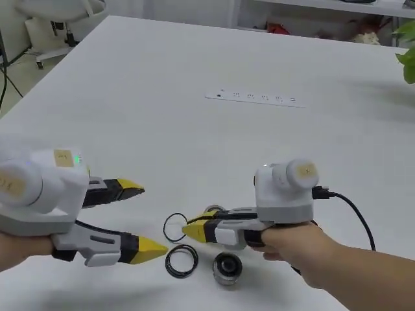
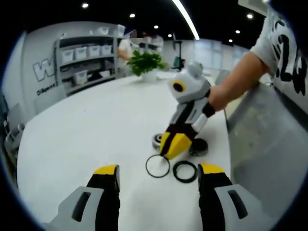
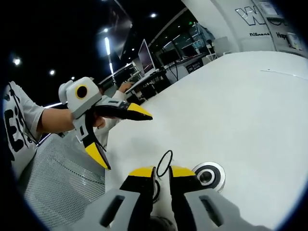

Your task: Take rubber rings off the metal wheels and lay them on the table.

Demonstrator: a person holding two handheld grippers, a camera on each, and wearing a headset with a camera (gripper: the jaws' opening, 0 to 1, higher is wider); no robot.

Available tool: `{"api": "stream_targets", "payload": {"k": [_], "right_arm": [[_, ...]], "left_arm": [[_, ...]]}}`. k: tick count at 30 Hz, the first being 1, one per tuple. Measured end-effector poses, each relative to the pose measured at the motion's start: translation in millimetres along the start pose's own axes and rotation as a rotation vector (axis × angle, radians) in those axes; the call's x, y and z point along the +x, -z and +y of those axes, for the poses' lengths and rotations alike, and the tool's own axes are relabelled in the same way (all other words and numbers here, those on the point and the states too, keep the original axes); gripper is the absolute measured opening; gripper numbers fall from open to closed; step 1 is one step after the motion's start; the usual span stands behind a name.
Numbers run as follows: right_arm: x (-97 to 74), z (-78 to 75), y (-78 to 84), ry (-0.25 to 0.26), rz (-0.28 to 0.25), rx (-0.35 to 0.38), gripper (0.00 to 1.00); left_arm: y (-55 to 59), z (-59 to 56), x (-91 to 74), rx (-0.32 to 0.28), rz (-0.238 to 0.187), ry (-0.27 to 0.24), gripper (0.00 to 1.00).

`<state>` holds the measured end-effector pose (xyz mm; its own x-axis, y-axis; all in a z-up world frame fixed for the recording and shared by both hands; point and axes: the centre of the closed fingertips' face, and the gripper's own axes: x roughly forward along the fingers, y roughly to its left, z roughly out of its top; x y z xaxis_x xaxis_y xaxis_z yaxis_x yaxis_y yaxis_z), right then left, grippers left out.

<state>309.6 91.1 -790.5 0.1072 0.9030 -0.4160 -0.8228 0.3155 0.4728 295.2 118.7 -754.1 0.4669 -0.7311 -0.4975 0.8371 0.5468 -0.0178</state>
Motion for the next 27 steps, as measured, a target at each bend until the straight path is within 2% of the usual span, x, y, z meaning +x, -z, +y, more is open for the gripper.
{"api": "stream_targets", "payload": {"k": [8,20,27], "right_arm": [[-6.0,6.9,-1.7,0.002,0.015,-0.061,0.22],[-28.2,9.5,-13.2,0.016,-0.013,-0.141,0.39],[-42.4,12.8,-18.6,0.031,-0.023,-0.232,0.49]], "left_arm": [[-1.7,0.4,-1.2,0.003,0.003,0.000,0.67],[-12.3,-5.1,0.0,0.017,-0.005,0.014,0.68],[-13.5,-6.8,-1.6,0.019,-0.004,0.018,0.69]]}}
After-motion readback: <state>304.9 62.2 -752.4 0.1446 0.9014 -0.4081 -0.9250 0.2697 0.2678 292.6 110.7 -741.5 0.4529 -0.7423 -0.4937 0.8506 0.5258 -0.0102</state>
